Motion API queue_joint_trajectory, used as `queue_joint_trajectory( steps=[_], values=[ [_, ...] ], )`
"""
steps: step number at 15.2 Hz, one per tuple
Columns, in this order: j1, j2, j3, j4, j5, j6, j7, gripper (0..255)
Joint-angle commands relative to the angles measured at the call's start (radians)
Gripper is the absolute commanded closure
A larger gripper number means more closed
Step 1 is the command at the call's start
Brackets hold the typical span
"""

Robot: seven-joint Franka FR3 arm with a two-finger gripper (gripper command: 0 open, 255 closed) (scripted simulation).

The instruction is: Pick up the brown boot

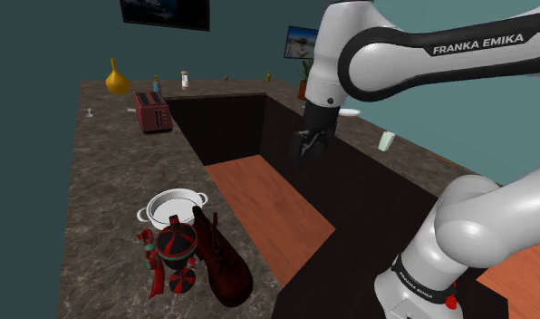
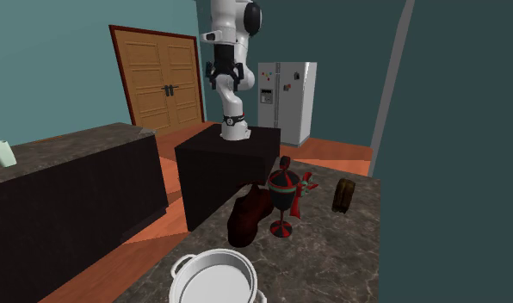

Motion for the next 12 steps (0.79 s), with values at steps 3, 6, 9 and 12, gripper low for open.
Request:
queue_joint_trajectory(
  steps=[3, 6, 9, 12],
  values=[
    [0.001, 0.108, 0.075, -0.020, 0.017, 0.137, 0.089, 0],
    [-0.007, 0.208, 0.132, -0.019, 0.013, 0.241, 0.160, 0],
    [-0.023, 0.322, 0.190, -0.004, -0.013, 0.341, 0.242, 0],
    [-0.047, 0.449, 0.246, 0.027, -0.071, 0.433, 0.342, 0]
  ],
)
